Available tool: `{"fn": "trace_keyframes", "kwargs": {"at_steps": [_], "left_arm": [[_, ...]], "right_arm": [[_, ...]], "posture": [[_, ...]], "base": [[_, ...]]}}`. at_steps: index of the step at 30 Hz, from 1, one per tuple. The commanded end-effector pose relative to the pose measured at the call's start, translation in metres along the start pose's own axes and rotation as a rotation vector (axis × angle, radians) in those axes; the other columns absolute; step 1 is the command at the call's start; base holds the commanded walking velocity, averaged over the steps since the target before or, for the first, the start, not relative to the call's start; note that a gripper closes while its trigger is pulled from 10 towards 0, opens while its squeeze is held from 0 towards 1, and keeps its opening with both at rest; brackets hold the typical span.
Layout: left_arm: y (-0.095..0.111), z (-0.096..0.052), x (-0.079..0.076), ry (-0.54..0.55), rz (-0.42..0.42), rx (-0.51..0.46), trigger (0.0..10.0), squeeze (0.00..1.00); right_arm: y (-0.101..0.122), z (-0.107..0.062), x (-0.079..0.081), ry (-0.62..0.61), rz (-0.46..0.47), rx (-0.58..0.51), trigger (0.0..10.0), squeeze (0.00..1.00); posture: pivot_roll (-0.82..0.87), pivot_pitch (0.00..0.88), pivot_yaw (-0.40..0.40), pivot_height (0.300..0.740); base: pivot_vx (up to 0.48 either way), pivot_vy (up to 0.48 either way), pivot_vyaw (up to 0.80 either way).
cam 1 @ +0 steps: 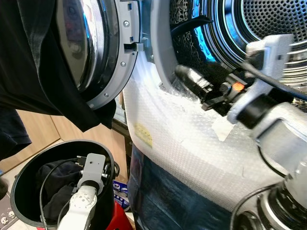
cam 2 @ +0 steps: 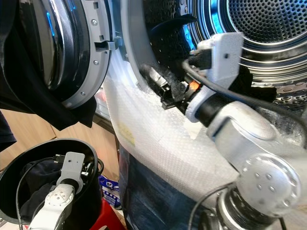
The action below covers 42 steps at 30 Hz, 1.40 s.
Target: Clothes washing
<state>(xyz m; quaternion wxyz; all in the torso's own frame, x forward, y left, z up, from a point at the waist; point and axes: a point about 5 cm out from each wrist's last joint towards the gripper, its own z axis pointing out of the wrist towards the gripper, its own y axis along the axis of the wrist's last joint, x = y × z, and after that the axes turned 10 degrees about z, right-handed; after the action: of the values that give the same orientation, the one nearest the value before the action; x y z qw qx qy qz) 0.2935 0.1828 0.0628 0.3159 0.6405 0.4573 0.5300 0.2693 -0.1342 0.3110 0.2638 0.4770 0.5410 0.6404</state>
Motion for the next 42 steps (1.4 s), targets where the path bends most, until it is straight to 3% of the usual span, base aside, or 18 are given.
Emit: {"fn": "trace_keyframes", "kwargs": {"at_steps": [1,3,8,16,22,27,30,34,37,42], "left_arm": [[-0.003,0.000,-0.003,-0.022,0.006,0.010,10.0,0.00],[-0.002,-0.001,-0.002,-0.020,0.006,0.007,10.0,0.00],[-0.005,-0.004,-0.004,-0.023,0.005,0.011,10.0,0.00],[-0.004,-0.006,-0.007,-0.028,-0.001,0.001,10.0,0.00],[-0.004,-0.005,-0.008,-0.037,0.006,-0.002,10.0,0.00],[-0.003,-0.005,-0.008,-0.038,0.007,-0.002,10.0,0.00],[-0.004,-0.005,-0.008,-0.039,0.009,-0.001,10.0,0.00],[-0.003,-0.006,-0.009,-0.035,0.001,-0.004,10.0,0.00],[-0.002,-0.005,-0.012,-0.042,0.000,-0.002,10.0,0.00],[-0.001,-0.004,-0.013,-0.046,0.002,-0.004,10.0,0.00]], "right_arm": [[-0.004,-0.001,-0.010,-0.063,0.016,0.036,10.0,0.00],[-0.005,0.000,-0.020,-0.151,0.017,0.066,10.0,0.00],[0.000,0.002,-0.023,-0.211,0.004,0.060,10.0,0.00],[0.020,0.013,-0.016,-0.205,-0.012,0.010,10.0,0.00],[0.014,0.032,-0.019,-0.227,-0.043,0.051,10.0,0.00],[0.031,0.046,-0.055,-0.410,-0.061,0.028,10.0,0.00],[0.042,0.050,-0.066,-0.468,-0.093,-0.004,10.0,0.00],[0.056,0.056,-0.077,-0.517,-0.057,-0.064,10.0,0.00],[0.079,0.066,-0.085,-0.558,-0.052,-0.134,10.0,0.00],[0.086,0.071,-0.099,-0.618,-0.047,-0.151,10.0,0.00]], "posture": [[-0.09,0.009,-0.020,0.740],[-0.09,0.004,-0.022,0.740],[-0.09,0.000,-0.025,0.740],[-0.08,0.000,-0.024,0.740],[-0.08,0.000,-0.026,0.740],[-0.08,0.000,-0.025,0.740],[-0.08,0.000,-0.029,0.740],[-0.07,0.000,-0.033,0.740],[-0.08,0.000,-0.034,0.740],[-0.07,0.000,-0.038,0.740]], "base": [[0.000,0.000,0.00],[0.000,0.000,0.00],[0.000,0.000,0.00],[0.000,0.000,0.00],[0.000,0.000,0.00],[0.000,0.000,0.00],[0.000,0.000,0.00],[0.000,0.000,0.00],[0.000,0.000,0.00],[0.000,0.000,0.00]]}}
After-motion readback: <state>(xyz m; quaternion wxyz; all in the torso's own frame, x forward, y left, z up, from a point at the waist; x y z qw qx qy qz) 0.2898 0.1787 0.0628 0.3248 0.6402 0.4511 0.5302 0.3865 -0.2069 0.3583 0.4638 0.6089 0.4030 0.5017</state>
